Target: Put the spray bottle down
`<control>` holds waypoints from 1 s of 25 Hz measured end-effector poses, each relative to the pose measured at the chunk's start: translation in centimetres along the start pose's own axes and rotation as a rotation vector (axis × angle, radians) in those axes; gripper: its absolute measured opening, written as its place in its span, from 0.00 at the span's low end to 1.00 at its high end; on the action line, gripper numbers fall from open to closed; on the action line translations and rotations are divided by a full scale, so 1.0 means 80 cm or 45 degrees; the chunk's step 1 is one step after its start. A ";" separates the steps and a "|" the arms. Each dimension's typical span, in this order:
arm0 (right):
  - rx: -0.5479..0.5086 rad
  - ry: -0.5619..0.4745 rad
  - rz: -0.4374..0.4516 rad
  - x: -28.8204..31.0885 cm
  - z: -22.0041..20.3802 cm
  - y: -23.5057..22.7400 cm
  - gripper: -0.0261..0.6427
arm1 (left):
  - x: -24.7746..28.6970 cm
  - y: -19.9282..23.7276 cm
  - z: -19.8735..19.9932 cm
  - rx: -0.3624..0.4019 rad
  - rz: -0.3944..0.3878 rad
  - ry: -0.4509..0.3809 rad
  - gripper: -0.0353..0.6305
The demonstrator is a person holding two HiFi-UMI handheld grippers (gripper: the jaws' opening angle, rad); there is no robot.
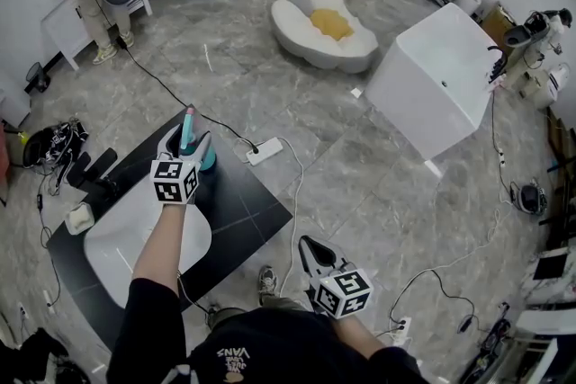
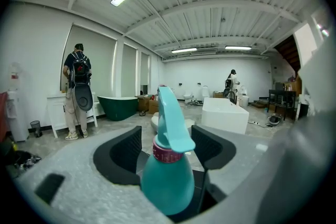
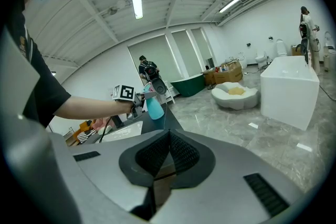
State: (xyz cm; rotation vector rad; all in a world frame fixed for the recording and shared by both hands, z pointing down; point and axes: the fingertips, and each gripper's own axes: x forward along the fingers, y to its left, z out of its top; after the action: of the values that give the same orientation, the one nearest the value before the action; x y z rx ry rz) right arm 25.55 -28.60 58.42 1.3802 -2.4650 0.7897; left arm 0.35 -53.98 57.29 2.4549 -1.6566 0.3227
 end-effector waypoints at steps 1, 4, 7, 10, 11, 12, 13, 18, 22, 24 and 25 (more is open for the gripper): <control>0.000 0.000 0.000 -0.001 0.000 0.001 0.04 | -0.002 -0.001 0.001 -0.004 -0.001 -0.005 0.50; 0.001 0.000 0.005 -0.001 -0.002 0.004 0.04 | -0.009 -0.002 0.002 -0.018 0.005 -0.021 0.53; -0.002 -0.002 0.012 -0.002 -0.002 0.007 0.04 | -0.016 -0.004 0.003 -0.031 0.000 -0.023 0.53; -0.005 -0.003 0.016 -0.002 0.000 0.011 0.04 | -0.025 -0.006 0.002 -0.036 -0.013 -0.018 0.53; -0.005 -0.005 0.018 -0.002 0.001 0.013 0.04 | -0.029 -0.006 0.001 -0.038 -0.016 -0.017 0.53; -0.007 -0.006 0.019 -0.001 0.001 0.015 0.04 | -0.032 -0.005 0.000 -0.039 -0.018 -0.017 0.53; -0.009 -0.006 0.020 -0.001 0.002 0.018 0.04 | -0.036 -0.005 -0.001 -0.041 -0.019 -0.018 0.53; -0.011 -0.008 0.024 0.003 0.001 0.031 0.04 | -0.057 -0.007 -0.009 -0.056 -0.036 -0.013 0.53; -0.009 -0.010 0.012 0.003 -0.005 0.040 0.04 | -0.076 -0.018 -0.019 -0.068 -0.071 -0.015 0.53; -0.004 -0.010 0.004 0.002 -0.008 0.045 0.04 | -0.087 -0.022 -0.023 -0.068 -0.090 -0.011 0.53; -0.001 -0.010 -0.002 0.002 -0.009 0.049 0.04 | -0.093 -0.023 -0.024 -0.070 -0.098 -0.010 0.53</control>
State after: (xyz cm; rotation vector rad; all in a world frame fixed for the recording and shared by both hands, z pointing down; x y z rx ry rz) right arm 22.14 -26.68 57.69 1.3871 -2.4695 0.7851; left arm -0.77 -46.18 57.11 2.4744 -1.5478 0.2545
